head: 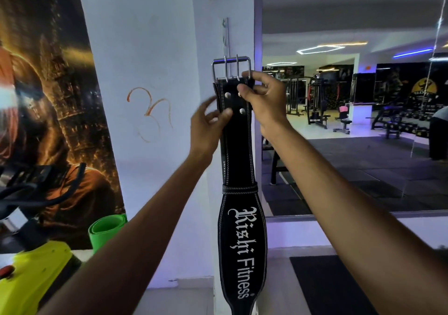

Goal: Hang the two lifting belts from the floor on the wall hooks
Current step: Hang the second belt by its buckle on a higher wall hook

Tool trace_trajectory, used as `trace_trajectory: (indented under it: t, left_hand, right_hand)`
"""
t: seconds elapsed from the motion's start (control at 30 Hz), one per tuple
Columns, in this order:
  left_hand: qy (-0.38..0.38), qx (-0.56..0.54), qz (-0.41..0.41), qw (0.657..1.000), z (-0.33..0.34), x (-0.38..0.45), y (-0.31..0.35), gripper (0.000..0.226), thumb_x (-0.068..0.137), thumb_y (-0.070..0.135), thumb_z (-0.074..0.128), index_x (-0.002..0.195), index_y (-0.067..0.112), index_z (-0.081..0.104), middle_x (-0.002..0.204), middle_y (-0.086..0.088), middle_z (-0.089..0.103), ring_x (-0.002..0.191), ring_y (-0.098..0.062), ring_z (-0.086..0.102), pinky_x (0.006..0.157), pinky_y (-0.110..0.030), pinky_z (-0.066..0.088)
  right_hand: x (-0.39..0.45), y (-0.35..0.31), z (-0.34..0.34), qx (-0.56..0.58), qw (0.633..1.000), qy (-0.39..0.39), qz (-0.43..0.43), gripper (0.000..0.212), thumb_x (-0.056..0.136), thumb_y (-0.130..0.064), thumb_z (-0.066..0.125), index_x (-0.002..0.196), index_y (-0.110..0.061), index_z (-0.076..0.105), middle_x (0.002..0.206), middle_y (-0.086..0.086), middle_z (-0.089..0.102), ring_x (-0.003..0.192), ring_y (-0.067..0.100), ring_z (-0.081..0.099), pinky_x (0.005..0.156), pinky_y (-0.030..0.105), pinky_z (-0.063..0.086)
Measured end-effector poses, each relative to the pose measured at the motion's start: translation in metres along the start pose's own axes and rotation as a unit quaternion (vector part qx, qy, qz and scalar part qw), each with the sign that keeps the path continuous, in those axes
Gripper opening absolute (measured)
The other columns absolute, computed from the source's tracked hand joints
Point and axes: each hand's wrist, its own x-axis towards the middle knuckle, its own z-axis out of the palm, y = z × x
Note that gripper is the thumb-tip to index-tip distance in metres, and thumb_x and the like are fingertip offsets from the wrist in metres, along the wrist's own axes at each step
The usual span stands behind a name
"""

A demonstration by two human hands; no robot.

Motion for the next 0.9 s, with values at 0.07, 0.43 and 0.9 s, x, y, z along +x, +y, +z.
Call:
trace_trajectory:
  t: [0.07, 0.43, 0.9]
  left_hand:
    - [-0.041, 0.030, -0.019, 0.999, -0.005, -0.020, -0.024, 0.017, 0.093, 0.003, 0.068, 0.104, 0.017, 0.068, 0.077, 0.006, 0.074, 0.068, 0.003, 0.068, 0.066, -0.018, 0.054]
    - [-0.040, 0.056, -0.119, 0.990, -0.032, -0.107, -0.111, 0.022, 0.100, 0.023, 0.062, 0.100, 0.010, 0.080, 0.094, 0.002, 0.080, 0.085, -0.005, 0.070, 0.078, -0.024, 0.059]
    - [-0.157, 0.096, -0.205, 0.961, -0.052, -0.145, -0.165, 0.030, 0.078, 0.022, 0.082, 0.105, 0.010, 0.077, 0.103, -0.006, 0.081, 0.093, -0.016, 0.076, 0.087, -0.034, 0.059]
  right_hand:
    - [0.002, 0.000, 0.000, 0.008, 1.000, 0.011, -0.002, 0.033, 0.082, 0.006, 0.072, 0.114, 0.000, 0.068, 0.081, 0.002, 0.071, 0.065, -0.002, 0.068, 0.068, 0.013, 0.055]
    - [0.005, -0.004, -0.003, 0.012, 0.999, 0.039, 0.001, 0.032, 0.081, 0.008, 0.071, 0.112, 0.000, 0.068, 0.097, 0.012, 0.074, 0.080, 0.012, 0.071, 0.074, 0.015, 0.057]
    - [0.007, 0.008, -0.016, -0.007, 0.999, 0.037, 0.022, 0.031, 0.082, 0.008, 0.071, 0.110, -0.004, 0.069, 0.085, -0.007, 0.071, 0.072, -0.005, 0.070, 0.080, 0.019, 0.059]
